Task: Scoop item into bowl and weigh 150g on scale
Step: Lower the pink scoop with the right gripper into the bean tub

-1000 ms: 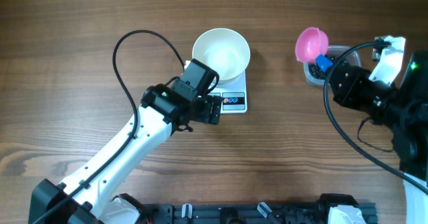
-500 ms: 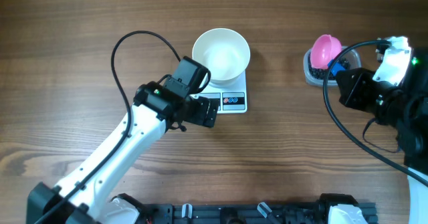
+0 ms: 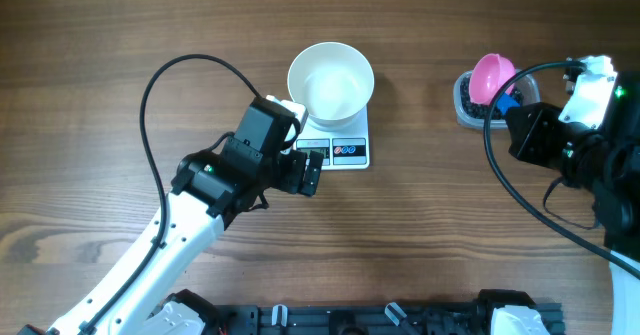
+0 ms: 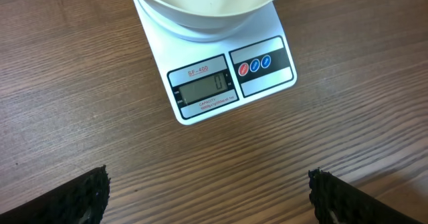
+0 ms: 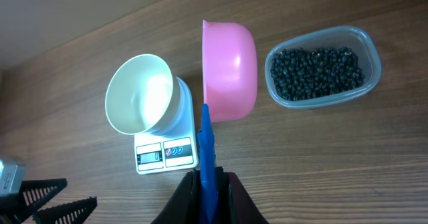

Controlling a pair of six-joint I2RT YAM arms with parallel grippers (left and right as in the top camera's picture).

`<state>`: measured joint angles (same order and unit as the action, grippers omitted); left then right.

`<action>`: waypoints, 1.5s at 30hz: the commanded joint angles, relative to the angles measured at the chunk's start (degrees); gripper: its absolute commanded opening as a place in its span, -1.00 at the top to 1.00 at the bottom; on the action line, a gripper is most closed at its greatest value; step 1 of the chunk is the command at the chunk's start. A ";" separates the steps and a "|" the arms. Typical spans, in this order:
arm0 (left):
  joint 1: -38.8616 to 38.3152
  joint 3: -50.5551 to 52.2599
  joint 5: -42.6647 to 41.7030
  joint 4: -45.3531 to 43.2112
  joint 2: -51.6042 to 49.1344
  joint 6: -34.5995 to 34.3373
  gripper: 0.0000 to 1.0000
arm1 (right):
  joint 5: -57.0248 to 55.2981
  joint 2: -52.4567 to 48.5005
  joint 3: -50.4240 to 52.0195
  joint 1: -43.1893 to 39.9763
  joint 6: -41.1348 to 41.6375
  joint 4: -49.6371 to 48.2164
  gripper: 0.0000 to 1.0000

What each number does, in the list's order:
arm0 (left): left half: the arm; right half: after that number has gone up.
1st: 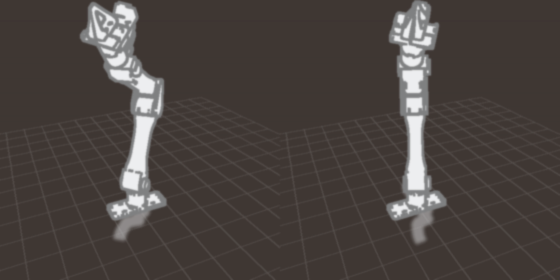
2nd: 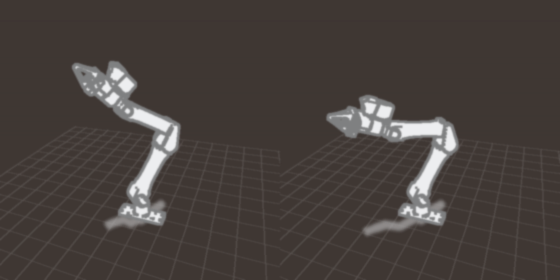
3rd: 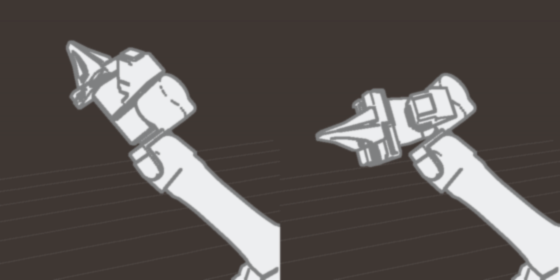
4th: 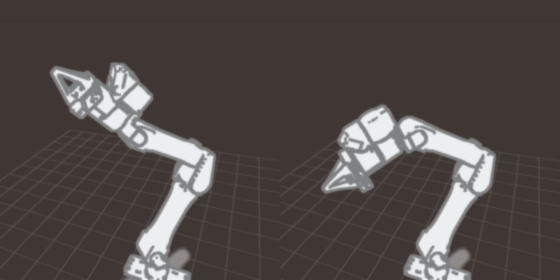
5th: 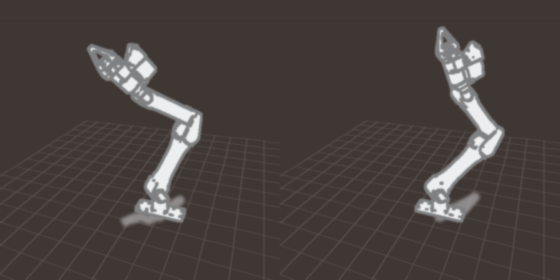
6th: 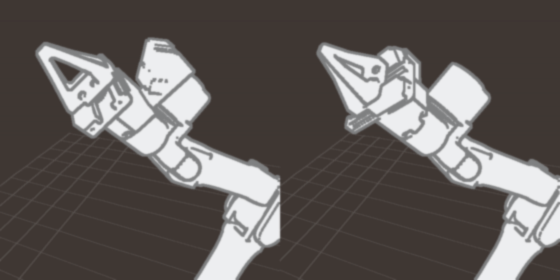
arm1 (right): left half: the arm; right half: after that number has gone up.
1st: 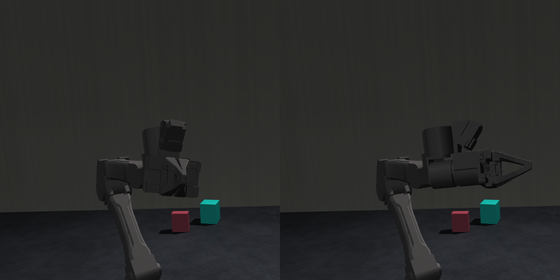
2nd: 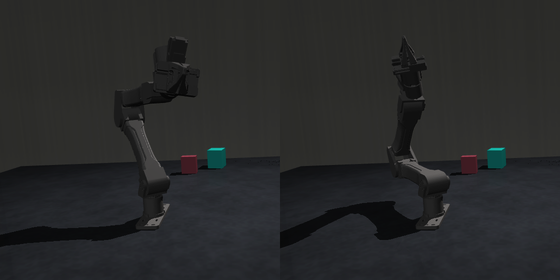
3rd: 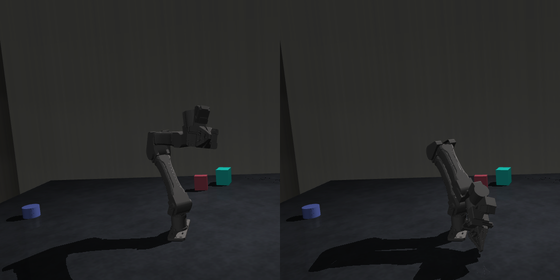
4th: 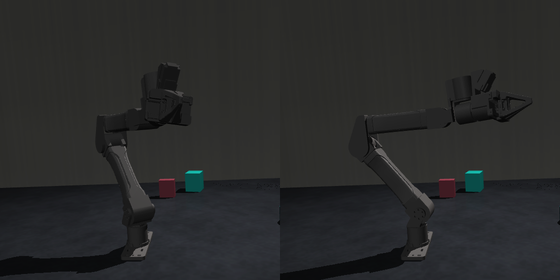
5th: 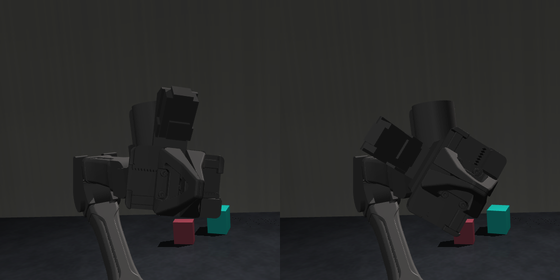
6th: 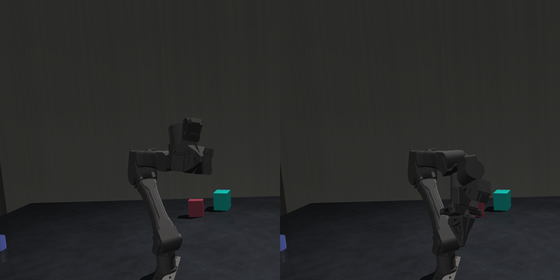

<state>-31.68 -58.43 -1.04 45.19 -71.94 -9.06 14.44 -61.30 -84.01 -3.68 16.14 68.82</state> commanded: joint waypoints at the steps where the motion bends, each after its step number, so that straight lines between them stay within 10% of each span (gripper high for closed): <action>1: 0.46 0.81 -0.44 -0.26 -0.24 1.16 -1.00 | -1.14 -0.26 -1.49 -0.04 -1.14 -0.17 0.91; 18: 0.46 0.81 -0.46 -0.83 -0.24 0.94 -1.00 | -24.98 -3.85 -0.92 -0.04 -1.88 -1.51 0.91; 34: 0.46 0.81 -0.46 -0.83 -0.24 0.94 -1.00 | -2.32 -19.96 -0.83 -14.01 -30.75 -5.73 0.91; 45: 0.46 0.81 -0.46 -0.83 -0.22 0.94 -1.00 | -3.48 -26.32 -0.72 -14.19 -32.41 -6.21 0.91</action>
<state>-31.68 -58.43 -1.02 44.51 -72.03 -8.84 11.57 -86.46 -84.05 -17.78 -15.16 63.09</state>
